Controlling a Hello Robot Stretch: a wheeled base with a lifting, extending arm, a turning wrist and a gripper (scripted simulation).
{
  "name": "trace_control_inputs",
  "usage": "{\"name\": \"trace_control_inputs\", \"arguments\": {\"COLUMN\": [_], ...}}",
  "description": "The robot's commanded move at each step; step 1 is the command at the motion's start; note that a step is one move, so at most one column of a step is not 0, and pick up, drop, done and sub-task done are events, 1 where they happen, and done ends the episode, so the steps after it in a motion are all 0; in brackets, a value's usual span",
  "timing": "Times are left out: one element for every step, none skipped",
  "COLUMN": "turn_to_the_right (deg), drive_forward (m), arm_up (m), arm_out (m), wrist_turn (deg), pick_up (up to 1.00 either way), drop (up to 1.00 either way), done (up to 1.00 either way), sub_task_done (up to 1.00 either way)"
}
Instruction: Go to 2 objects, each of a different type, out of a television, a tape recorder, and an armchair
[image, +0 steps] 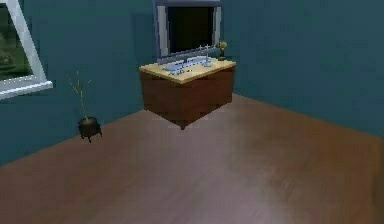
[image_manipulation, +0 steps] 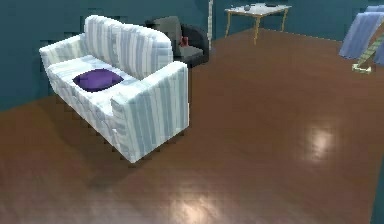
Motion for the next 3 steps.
{"name": "trace_control_inputs", "arguments": {"turn_to_the_right": [-3.0, 0.0, 0.0], "drive_forward": [0.0, 1.0, 0.7], "arm_up": [0.0, 0.0, 0.0], "arm_out": [0.0, 0.0, 0.0], "wrist_turn": [0.0, 0.0, 0.0], "pick_up": [0.0, 0.0, 0.0], "drop": [0.0, 0.0, 0.0], "done": [0.0, 0.0, 0.0], "sub_task_done": [0.0, 0.0, 0.0]}}
